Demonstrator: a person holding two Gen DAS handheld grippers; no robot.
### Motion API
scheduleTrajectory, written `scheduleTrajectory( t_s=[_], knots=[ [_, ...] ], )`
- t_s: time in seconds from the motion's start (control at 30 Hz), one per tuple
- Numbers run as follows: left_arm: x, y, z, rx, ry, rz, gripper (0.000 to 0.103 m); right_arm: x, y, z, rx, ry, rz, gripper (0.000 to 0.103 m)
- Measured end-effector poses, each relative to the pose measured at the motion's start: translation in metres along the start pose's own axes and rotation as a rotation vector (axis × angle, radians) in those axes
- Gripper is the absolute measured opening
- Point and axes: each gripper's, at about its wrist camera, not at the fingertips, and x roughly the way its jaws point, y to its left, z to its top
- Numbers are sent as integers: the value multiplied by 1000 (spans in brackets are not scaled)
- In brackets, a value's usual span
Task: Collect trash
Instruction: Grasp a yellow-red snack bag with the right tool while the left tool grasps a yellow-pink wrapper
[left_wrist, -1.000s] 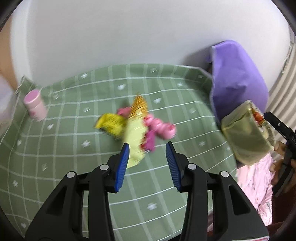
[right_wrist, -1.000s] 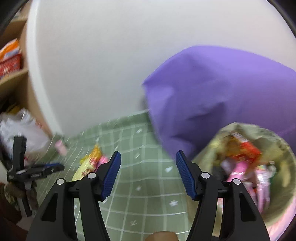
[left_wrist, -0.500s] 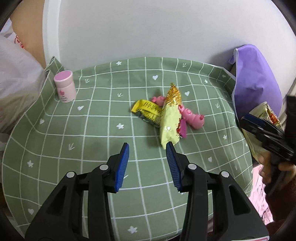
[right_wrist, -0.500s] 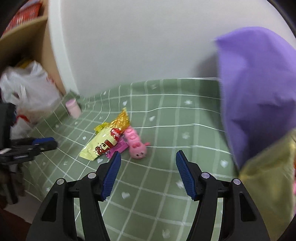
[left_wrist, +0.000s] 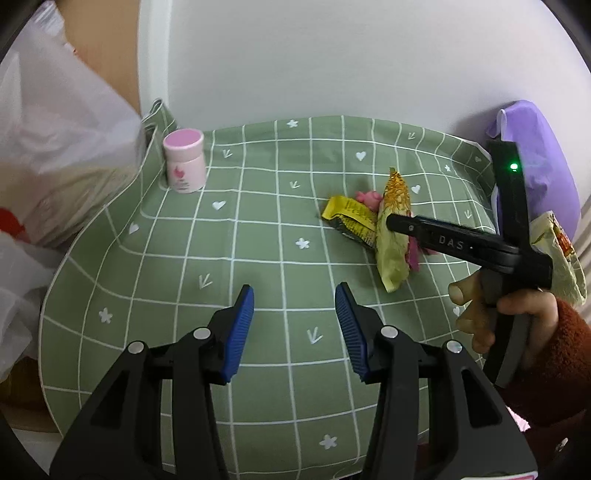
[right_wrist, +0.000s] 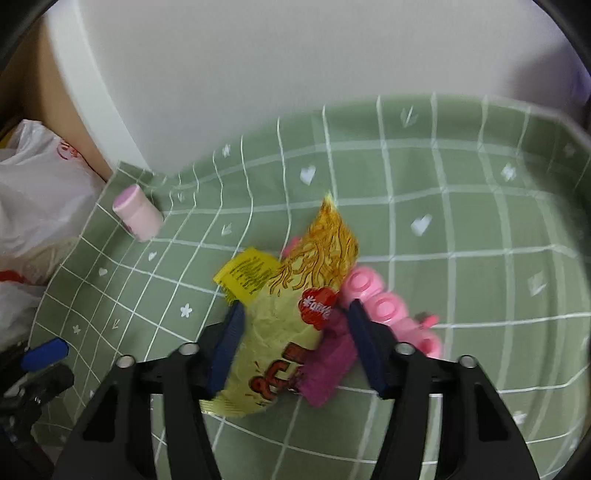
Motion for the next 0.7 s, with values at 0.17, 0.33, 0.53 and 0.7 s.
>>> scheduleTrajectory(
  t_s=[0.17,0.33,0.53,0.7],
  knots=[
    [9,6,-1,-61,17,-26,44,-21,-3,-10,-25,-22,36,28],
    [33,-9,6,-105,55,-124,44,-75,-28,-24,-50,-100,-9,26],
    [77,-47,19,-168,140,-243,44,-127,-75,-56,9,-139,-112,26],
    [106,-74,36,-193,152,-160,44,-154,-111,-90,86,-146,-168,26]
  ],
)
